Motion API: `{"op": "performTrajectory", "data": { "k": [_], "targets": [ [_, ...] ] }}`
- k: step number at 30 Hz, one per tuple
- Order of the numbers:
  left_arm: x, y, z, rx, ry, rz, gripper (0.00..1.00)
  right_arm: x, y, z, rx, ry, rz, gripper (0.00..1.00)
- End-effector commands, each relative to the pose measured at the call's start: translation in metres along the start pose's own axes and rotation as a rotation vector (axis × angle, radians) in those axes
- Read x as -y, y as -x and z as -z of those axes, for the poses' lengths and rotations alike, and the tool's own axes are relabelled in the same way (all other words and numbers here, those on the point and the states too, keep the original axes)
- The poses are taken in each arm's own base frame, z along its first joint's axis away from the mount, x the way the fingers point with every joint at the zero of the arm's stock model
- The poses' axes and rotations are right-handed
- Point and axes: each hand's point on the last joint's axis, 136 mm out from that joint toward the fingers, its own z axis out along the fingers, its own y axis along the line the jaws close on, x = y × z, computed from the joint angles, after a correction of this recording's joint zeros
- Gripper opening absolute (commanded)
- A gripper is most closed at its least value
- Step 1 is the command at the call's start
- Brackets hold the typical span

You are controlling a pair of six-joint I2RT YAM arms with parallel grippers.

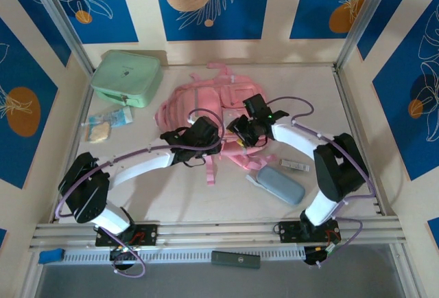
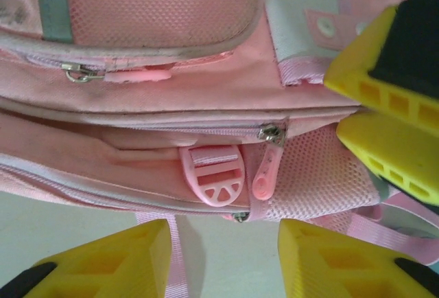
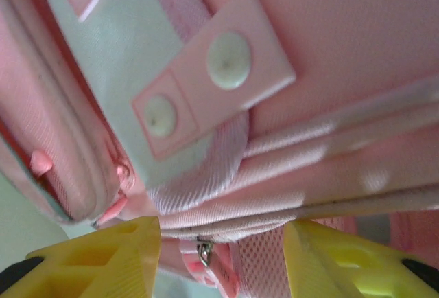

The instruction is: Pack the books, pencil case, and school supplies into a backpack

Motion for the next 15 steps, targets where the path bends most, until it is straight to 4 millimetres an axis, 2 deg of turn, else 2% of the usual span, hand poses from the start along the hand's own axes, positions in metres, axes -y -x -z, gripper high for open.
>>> {"op": "performTrajectory", "data": {
  "k": [1, 8, 13, 15],
  "targets": [
    [-0.009, 0.003, 0.005, 0.013, 0.013, 0.026, 0.46, -0.001, -0.002, -0.008, -0.005, -0.030, -0.060, 0.50],
    [-0.015, 0.000, 0.001, 0.000, 0.013, 0.044, 0.46, 0.004, 0.007, -0.020, 0.070, -0.076, -0.087, 0.55],
    [-0.013, 0.001, 0.000, -0.006, 0.006, 0.035, 0.47, 0.005, 0.015, -0.027, 0.095, -0.107, -0.093, 0.47],
    [-0.011, 0.001, -0.001, -0.008, 0.000, 0.035, 0.47, 0.005, 0.017, -0.028, 0.096, -0.108, -0.104, 0.39]
  ]
}}
